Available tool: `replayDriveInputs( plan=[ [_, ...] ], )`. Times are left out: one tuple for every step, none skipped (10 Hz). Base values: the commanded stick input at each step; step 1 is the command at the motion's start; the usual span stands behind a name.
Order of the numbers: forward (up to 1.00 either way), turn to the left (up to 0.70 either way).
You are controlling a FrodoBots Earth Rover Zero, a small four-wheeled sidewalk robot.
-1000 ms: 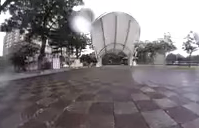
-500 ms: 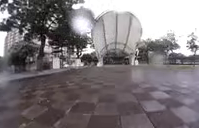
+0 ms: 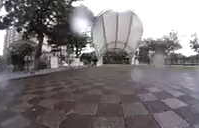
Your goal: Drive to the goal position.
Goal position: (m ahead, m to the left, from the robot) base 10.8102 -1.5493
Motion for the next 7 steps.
replayDriveInputs(
  plan=[
    [0.87, 0.12],
    [0.87, 0.0],
    [0.87, 0.0],
    [0.87, 0.0],
    [0.87, 0.0],
    [0.87, 0.0],
    [0.87, 0.0]
  ],
)
